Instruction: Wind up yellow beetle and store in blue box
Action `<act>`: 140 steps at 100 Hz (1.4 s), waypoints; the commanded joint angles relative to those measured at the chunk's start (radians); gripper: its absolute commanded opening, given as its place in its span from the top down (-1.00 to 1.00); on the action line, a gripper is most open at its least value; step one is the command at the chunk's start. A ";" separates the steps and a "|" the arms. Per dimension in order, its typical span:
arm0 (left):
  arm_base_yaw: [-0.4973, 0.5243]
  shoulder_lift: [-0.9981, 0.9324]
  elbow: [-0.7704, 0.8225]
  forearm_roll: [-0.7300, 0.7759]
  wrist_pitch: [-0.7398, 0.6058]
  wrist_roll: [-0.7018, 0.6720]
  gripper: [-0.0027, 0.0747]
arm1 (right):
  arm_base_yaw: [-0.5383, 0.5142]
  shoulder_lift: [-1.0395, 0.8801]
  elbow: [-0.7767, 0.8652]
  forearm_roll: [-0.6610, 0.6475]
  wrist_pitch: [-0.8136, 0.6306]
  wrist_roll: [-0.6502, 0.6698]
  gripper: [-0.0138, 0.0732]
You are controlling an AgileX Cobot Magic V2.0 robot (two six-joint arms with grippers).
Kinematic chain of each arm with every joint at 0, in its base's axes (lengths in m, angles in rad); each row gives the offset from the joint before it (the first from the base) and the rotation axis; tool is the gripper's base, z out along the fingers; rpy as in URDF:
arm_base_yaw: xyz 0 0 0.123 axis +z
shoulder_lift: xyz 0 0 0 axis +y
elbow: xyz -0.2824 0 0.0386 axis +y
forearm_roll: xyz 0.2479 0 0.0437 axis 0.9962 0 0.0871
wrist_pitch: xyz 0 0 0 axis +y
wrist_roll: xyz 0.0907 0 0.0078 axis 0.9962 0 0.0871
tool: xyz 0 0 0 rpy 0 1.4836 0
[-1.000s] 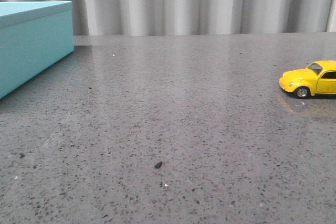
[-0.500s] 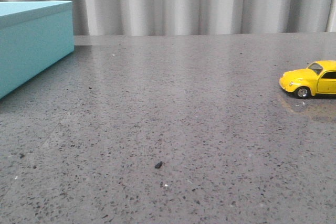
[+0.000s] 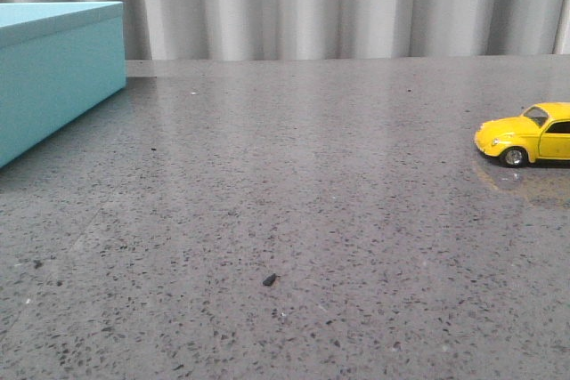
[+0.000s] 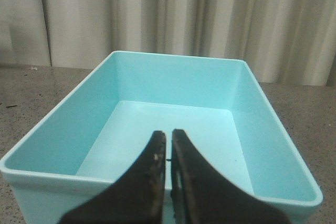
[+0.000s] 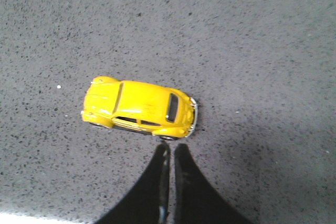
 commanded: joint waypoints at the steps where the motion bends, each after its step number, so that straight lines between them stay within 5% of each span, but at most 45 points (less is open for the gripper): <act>1: -0.001 0.014 -0.038 0.001 -0.075 -0.009 0.99 | 0.017 0.067 -0.111 0.007 0.013 0.006 0.82; 55: -0.001 0.014 -0.038 0.001 -0.075 -0.009 0.99 | 0.046 0.422 -0.365 0.072 0.230 0.006 0.82; 140: -0.001 0.014 -0.038 0.001 -0.075 -0.009 0.99 | 0.046 0.537 -0.367 0.101 0.176 0.008 0.82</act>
